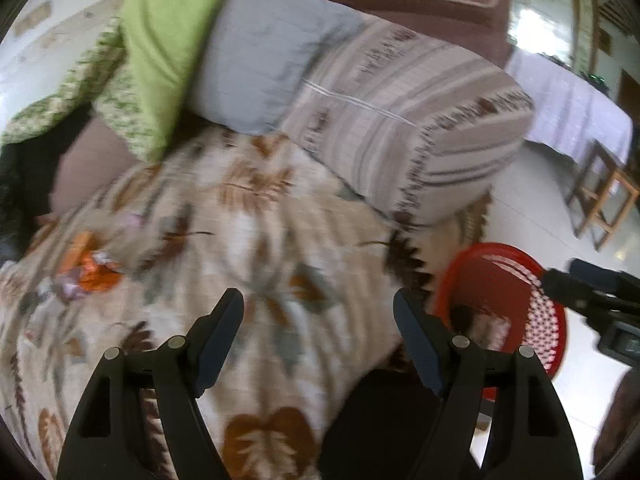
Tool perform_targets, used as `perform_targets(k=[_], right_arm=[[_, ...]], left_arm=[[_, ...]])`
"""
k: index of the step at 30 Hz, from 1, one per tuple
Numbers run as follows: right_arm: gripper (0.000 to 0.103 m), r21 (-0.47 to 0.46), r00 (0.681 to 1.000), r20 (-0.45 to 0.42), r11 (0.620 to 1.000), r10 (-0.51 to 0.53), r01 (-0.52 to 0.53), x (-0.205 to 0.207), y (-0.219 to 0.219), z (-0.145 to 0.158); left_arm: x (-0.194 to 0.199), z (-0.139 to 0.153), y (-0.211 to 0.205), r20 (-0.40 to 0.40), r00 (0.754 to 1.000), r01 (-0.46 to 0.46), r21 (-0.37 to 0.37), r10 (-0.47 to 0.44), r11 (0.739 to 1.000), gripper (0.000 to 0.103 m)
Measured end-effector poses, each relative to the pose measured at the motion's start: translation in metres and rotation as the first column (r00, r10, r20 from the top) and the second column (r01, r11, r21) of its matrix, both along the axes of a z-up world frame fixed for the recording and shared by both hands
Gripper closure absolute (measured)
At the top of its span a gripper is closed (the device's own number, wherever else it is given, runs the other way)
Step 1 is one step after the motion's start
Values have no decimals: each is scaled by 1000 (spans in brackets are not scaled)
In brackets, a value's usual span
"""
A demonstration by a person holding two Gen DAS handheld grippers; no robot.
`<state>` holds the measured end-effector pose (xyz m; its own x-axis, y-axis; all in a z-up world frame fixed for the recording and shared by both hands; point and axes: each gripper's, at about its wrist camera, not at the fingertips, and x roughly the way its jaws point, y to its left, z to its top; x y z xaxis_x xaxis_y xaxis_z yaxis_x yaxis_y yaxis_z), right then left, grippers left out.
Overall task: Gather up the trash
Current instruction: 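Move both tools back to the remaining trash on the bed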
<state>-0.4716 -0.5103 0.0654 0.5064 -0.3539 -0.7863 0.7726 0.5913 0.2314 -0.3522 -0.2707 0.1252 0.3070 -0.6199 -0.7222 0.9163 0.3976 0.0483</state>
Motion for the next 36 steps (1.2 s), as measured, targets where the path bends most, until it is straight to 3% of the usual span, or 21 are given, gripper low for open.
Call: perform_targets(k=[4,7,10,16,22,28,34,36], right_arm=[[27,-34,1000,13,999,-12,12,0,16,17],[23,-80,999,42,997,-4,8,2,29,32],[19,-136,999,11,990,36,-34,14,43,43],[19,-76,996,28,994,83,-81,35,52,51],[19,-94,988,11,984,153,-152,60,65,53],[19,-107,976,10,971,217,-215,85,72,59],[19,-76,945,19,942,328,-326,129,89,46],[19,-51,926,34,926,375,-373,145,97,35]], left_arm=[[13,-1,25,86,991,-106,-15,107,994,27],[27,-11,51,84,976,-198,-19,199,980,26],[39,-22,66,91,964,-252,11,250,968,26],[51,-39,103,198,905,-384,-7,378,923,21],[78,-55,130,141,872,-475,16,468,880,21],[104,-48,152,133,837,-536,4,531,844,21],[134,-37,179,135,828,-552,26,544,834,21],[152,-34,193,125,807,-585,28,577,811,21]])
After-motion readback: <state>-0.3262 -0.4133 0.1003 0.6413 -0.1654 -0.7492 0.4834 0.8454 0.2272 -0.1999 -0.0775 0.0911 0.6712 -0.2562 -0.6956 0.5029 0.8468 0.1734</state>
